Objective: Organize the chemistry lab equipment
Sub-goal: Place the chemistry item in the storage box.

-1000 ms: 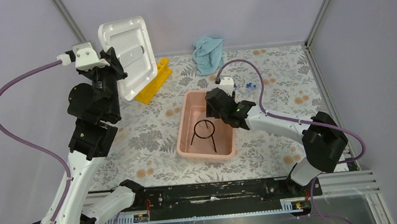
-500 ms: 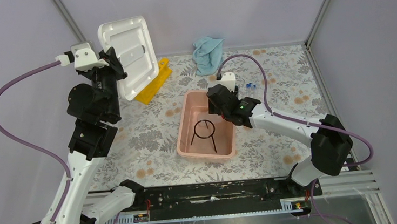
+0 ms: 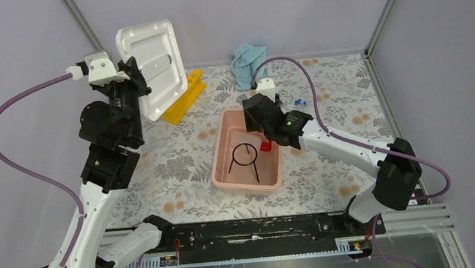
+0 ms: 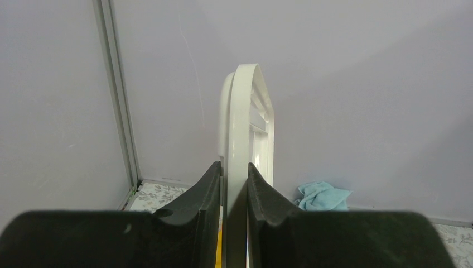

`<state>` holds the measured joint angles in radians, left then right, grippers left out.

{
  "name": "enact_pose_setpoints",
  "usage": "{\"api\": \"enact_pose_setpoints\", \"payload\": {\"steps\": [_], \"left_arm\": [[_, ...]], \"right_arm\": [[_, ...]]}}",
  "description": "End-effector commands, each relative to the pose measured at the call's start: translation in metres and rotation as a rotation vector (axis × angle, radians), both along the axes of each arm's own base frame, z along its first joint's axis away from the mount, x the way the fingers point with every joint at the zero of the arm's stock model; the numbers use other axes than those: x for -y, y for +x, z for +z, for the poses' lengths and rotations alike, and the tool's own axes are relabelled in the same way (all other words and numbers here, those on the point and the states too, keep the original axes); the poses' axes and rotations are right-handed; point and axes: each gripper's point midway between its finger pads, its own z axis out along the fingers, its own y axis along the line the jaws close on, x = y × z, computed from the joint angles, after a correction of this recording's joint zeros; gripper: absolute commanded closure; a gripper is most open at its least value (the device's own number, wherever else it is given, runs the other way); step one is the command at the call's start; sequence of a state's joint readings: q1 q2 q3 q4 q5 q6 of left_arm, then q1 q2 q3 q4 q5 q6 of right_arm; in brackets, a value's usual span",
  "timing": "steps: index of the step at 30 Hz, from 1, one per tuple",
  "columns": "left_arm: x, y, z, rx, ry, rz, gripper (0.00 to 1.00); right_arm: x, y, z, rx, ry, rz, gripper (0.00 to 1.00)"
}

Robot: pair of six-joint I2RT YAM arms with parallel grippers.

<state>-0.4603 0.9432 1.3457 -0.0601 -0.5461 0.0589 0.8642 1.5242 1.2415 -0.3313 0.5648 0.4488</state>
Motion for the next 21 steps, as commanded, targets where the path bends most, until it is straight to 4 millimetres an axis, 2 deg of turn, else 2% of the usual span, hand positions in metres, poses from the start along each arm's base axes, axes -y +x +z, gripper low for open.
{"api": "enact_pose_setpoints", "payload": {"steps": [1,6,10,13,16,19,21], "left_arm": [[-0.01,-0.014,0.041,0.123,-0.051,0.022,1.0],[-0.018,-0.006,0.045,0.052,-0.031,0.093,1.0],[-0.025,-0.007,0.053,0.004,-0.039,0.13,1.0],[-0.03,-0.009,0.054,-0.047,-0.057,0.158,1.0],[-0.039,-0.013,0.047,-0.098,-0.07,0.203,1.0],[-0.044,-0.018,0.036,-0.15,-0.098,0.232,1.0],[-0.044,-0.018,0.026,-0.171,-0.111,0.231,1.0]], "right_arm": [[-0.025,0.005,0.062,0.108,-0.025,0.146,0.33],[-0.075,-0.007,0.093,0.124,-0.004,0.447,0.34],[-0.124,-0.024,0.097,0.103,-0.026,0.668,0.35],[-0.161,-0.042,0.092,0.124,-0.069,0.825,0.34],[-0.191,-0.052,0.082,0.121,-0.052,0.9,0.34],[-0.214,-0.061,0.07,0.103,-0.038,0.951,0.34],[-0.223,-0.065,0.066,0.112,-0.027,0.947,0.34]]}}
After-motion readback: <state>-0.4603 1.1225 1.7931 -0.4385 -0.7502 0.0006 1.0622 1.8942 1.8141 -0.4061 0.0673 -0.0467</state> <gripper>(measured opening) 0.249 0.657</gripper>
